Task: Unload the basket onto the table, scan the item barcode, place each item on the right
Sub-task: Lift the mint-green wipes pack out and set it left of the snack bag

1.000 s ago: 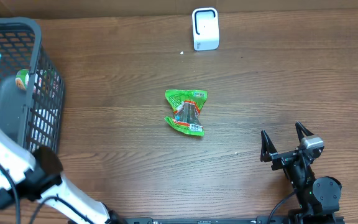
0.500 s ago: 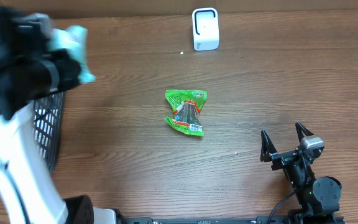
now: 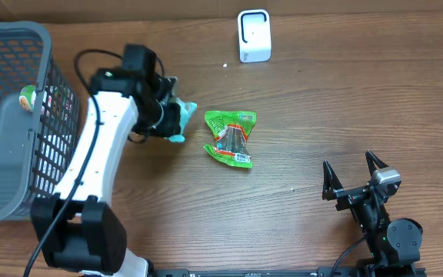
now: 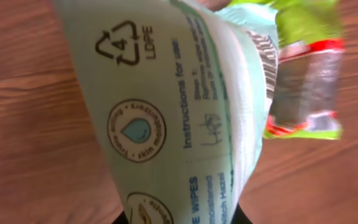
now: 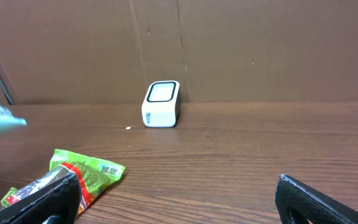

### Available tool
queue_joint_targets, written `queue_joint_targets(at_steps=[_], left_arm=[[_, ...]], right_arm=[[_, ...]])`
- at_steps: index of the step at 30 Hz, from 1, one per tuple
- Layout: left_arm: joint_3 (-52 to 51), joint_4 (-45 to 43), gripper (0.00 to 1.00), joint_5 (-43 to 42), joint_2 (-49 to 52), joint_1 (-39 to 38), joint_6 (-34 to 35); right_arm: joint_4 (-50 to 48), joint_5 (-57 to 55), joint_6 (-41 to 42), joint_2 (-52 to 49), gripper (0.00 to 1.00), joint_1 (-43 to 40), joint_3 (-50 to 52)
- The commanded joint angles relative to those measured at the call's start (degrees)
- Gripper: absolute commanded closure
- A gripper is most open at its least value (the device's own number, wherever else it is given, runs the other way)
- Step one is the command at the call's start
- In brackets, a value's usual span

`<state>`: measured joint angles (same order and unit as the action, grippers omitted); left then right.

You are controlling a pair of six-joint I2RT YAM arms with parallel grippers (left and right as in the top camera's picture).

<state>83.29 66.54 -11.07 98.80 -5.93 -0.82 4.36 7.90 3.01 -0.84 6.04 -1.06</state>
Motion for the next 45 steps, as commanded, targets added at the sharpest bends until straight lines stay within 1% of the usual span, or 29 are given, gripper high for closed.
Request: queue_joint_targets(at_steps=[1, 5, 8, 10, 15, 17, 18, 20, 24, 31, 36, 39, 45], left_arm=[[-5.4, -4.3, 0.90, 0.5, 1.8, 0.2, -1.7], [-9.0, -9.3, 0.82, 0.5, 4.3, 0.0, -1.3], [-9.4, -10.1, 0.75, -0.3, 6.9, -0.2, -0.3], [-9.4, -10.2, 0.58, -1.2, 8.1, -0.2, -0.2], [-8.6, -8.7, 0.43, 2.2, 8.4, -0.2, 5.9], [-6.9, -6.9, 0.41, 2.3, 8.4, -0.2, 6.1], [-5.2, -5.1, 0.38, 2.3, 8.4, -0.2, 6.1], [-1.4, -1.6, 0.35, 2.7, 8.4, -0.1, 6.2], [10.0, 6.2, 0.34, 2.9, 8.4, 0.0, 6.7], [35.5, 19.3, 0.34, 9.3, 8.4, 0.8, 11.5], [50.1, 26.6, 0.33, 13.2, 8.3, 3.9, 13.6], [55.6, 30.3, 0.33, 15.9, 7.7, 8.1, 16.7], [55.0, 30.3, 0.32, 13.8, 2.1, 20.9, 16.4]], right_arm=[[-0.2, -0.4, 0.4, 0.7, 0.00, 0.3, 0.6], [-0.2, -0.4, 0.4, 0.7, 0.00, 0.3, 0.6], [-0.2, -0.4, 0.4, 0.7, 0.00, 0.3, 0.6], [-0.2, -0.4, 0.4, 0.7, 0.00, 0.3, 0.6], [-0.2, -0.4, 0.4, 0.7, 0.00, 0.3, 0.6], [-0.2, -0.4, 0.4, 0.7, 0.00, 0.3, 0.6], [-0.2, -0.4, 0.4, 0.7, 0.00, 0.3, 0.6], [-0.2, -0.4, 0.4, 0.7, 0.00, 0.3, 0.6], [-0.2, -0.4, 0.4, 0.7, 0.00, 0.3, 0.6], [-0.2, -0.4, 0.4, 0.7, 0.00, 0.3, 0.6], [-0.2, -0.4, 0.4, 0.7, 0.00, 0.3, 0.6], [-0.2, -0.4, 0.4, 0.7, 0.00, 0.3, 0.6], [-0.2, -0.4, 0.4, 0.7, 0.00, 0.3, 0.6]])
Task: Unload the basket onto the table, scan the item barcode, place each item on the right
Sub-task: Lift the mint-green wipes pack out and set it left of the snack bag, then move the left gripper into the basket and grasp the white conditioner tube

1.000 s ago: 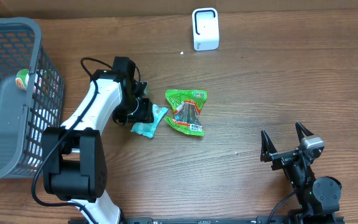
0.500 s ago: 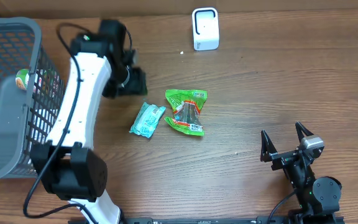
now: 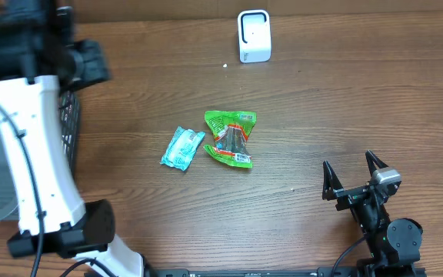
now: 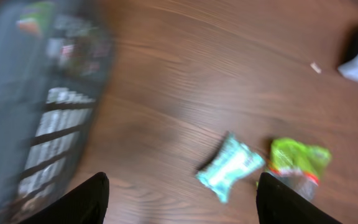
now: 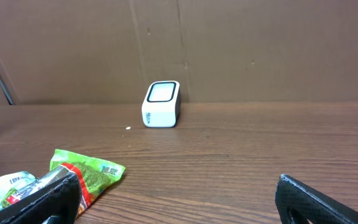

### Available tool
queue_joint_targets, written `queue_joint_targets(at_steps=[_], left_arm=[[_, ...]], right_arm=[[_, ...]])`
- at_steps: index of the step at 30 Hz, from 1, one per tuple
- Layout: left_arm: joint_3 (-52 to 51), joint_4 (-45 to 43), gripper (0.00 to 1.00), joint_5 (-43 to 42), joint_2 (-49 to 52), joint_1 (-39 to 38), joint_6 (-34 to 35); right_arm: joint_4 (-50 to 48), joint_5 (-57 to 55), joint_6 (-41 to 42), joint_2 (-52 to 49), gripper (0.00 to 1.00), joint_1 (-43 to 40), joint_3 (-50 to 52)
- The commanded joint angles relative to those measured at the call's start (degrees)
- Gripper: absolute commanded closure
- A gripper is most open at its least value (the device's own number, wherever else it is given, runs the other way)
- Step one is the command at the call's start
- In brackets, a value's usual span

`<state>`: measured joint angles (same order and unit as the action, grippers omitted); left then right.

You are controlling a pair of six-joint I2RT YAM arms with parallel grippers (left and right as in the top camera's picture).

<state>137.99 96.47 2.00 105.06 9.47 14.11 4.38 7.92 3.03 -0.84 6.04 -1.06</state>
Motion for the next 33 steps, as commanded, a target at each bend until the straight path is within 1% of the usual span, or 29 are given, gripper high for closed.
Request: queue_joint_targets(at_steps=[1, 3, 6, 9, 12, 15, 19, 23, 29, 33], left_arm=[[-0.3, 0.3, 0.32, 0.7, -5.2, 7.7, 1.0], [-2.0, 0.3, 0.31, 0.7, -7.5, 12.9, 0.1], [-5.7, 0.3, 0.29, 1.0, -10.3, 21.4, 0.3], [-10.1, -0.9, 0.29, -2.3, -11.0, 31.1, 1.8], [-14.7, -4.6, 0.29, -5.9, -10.8, 37.4, 1.8], [-18.8, -8.3, 0.29, -8.1, -9.9, 41.6, 1.8], [-23.2, -12.5, 0.28, -7.9, -8.4, 43.1, 1.0], [-26.6, -16.5, 0.27, -8.2, -6.0, 42.6, -4.0], [-28.1, -16.7, 0.27, -8.6, 0.1, 42.5, -9.9], [-28.3, -15.7, 0.29, -12.0, 3.8, 42.3, -14.2]], right_arm=[[-0.2, -0.4, 0.4, 0.7, 0.00, 0.3, 0.6], [-0.2, -0.4, 0.4, 0.7, 0.00, 0.3, 0.6], [-0.2, -0.4, 0.4, 0.7, 0.00, 0.3, 0.6], [-0.2, -0.4, 0.4, 0.7, 0.00, 0.3, 0.6], [-0.2, -0.4, 0.4, 0.7, 0.00, 0.3, 0.6], [-0.2, -0.4, 0.4, 0.7, 0.00, 0.3, 0.6], [-0.2, -0.4, 0.4, 0.7, 0.00, 0.3, 0.6], [-0.2, -0.4, 0.4, 0.7, 0.00, 0.3, 0.6], [-0.2, -0.4, 0.4, 0.7, 0.00, 0.3, 0.6], [-0.2, -0.4, 0.4, 0.7, 0.00, 0.3, 0.6]])
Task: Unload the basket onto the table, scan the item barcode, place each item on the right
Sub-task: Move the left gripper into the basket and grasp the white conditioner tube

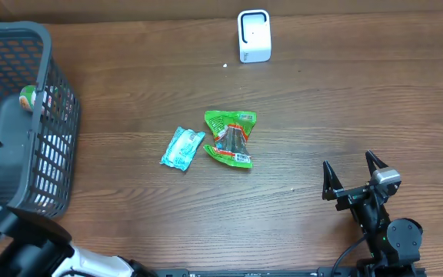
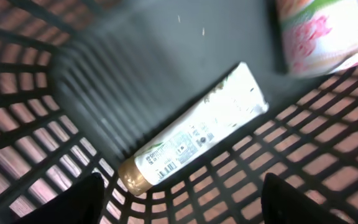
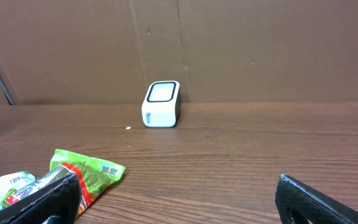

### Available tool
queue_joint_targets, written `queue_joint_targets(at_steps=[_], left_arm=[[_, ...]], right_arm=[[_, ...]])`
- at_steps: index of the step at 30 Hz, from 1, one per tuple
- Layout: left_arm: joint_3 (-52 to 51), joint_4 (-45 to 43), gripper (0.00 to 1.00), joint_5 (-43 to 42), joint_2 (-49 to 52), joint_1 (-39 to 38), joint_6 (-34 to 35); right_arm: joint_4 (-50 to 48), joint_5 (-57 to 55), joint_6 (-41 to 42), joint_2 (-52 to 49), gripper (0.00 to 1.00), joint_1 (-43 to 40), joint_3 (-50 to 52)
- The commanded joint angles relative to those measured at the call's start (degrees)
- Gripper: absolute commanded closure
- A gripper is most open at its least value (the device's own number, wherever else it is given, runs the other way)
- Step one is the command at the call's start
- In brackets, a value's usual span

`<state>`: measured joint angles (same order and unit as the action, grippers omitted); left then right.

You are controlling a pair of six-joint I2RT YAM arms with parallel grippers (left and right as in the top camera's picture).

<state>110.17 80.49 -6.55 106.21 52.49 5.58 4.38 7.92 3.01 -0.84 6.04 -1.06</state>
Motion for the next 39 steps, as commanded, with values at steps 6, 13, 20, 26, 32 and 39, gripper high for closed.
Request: queue_joint_targets(at_steps=[6, 13, 20, 26, 32, 39], left_arm=[[-2.7, 0.3, 0.28, -5.0, 7.0, -2.3, -9.4], [-8.3, -1.0, 0.30, -4.9, 11.7, -3.3, -10.8], [-17.0, -7.1, 0.31, -3.1, 12.7, -3.4, -11.6], [-22.7, -13.0, 0.30, -1.6, 12.7, -3.4, -11.1], [-25.0, -16.4, 0.33, -1.3, 12.7, -3.4, -10.2], [-25.0, -17.2, 0.77, 1.1, 12.7, -3.4, -7.0]], right_arm=[[-0.2, -0.4, 0.4, 0.7, 0.00, 0.3, 0.6], [-0.2, -0.4, 0.4, 0.7, 0.00, 0.3, 0.6], [-0.2, -0.4, 0.4, 0.7, 0.00, 0.3, 0.6], [-0.2, -0.4, 0.4, 0.7, 0.00, 0.3, 0.6], [-0.2, -0.4, 0.4, 0.7, 0.00, 0.3, 0.6], [-0.2, -0.4, 0.4, 0.7, 0.00, 0.3, 0.6]])
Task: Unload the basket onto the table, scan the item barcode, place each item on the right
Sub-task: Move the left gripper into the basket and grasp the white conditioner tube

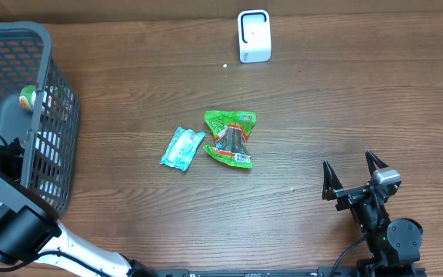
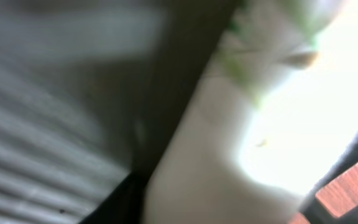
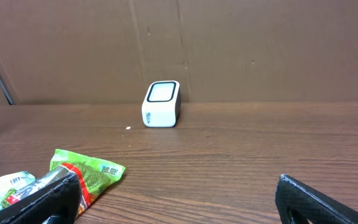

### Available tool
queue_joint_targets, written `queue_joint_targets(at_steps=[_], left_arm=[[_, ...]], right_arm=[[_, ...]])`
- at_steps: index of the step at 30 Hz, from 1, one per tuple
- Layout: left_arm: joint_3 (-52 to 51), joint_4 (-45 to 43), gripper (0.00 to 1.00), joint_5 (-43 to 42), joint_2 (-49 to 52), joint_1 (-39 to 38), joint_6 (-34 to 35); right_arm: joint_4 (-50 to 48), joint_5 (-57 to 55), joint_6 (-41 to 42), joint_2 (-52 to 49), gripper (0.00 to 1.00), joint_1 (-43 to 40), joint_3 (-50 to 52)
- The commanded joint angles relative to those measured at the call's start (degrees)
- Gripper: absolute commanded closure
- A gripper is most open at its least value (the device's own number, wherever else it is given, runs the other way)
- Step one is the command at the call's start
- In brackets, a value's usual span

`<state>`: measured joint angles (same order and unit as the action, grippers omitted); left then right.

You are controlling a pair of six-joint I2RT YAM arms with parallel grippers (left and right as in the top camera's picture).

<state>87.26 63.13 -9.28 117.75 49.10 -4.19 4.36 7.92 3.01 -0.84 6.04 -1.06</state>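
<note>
The white barcode scanner stands at the table's far edge, also seen as a white box in the right wrist view. A teal wipes pack and a green snack bag lie mid-table. My left arm reaches down into the grey basket. My left gripper is pressed close against a blurred white item with green print; whether its jaws are shut on it cannot be made out. My right gripper rests open and empty at the near right.
The basket's mesh wall stands along the left side, with a green-and-white item showing through it. A cardboard wall backs the table behind the scanner. A small white crumb lies near the scanner.
The left wrist camera looked down on a white tube and a cup in the basket; now a white, green-printed item fills its view, very close. The right arm has not moved.
First my left gripper held the teal wipes pack beside the green bag. Then the pack lay on the table and the gripper, open, was over by the basket. Then it hung open above items in the basket, and now it is low among them.
</note>
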Motion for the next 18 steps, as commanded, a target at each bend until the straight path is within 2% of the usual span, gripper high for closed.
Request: queue_joint_targets(at_steps=[1, 6, 8, 12, 18], left_arm=[[-2.1, 0.2, 0.80, 3.8, 1.2, 0.0, 3.1], [-0.5, 1.3, 0.85, 3.7, 1.2, 0.0, 6.2], [2.2, 3.4, 0.91, 3.7, 1.2, 0.0, 6.5], [12.5, 10.8, 0.93, 4.0, 1.2, -0.2, 8.1], [33.4, 23.6, 0.94, 6.3, 1.2, -1.3, 11.5]], right_arm=[[-0.2, -0.4, 0.4, 0.7, 0.00, 0.3, 0.6], [-0.2, -0.4, 0.4, 0.7, 0.00, 0.3, 0.6], [-0.2, -0.4, 0.4, 0.7, 0.00, 0.3, 0.6], [-0.2, -0.4, 0.4, 0.7, 0.00, 0.3, 0.6], [-0.2, -0.4, 0.4, 0.7, 0.00, 0.3, 0.6]])
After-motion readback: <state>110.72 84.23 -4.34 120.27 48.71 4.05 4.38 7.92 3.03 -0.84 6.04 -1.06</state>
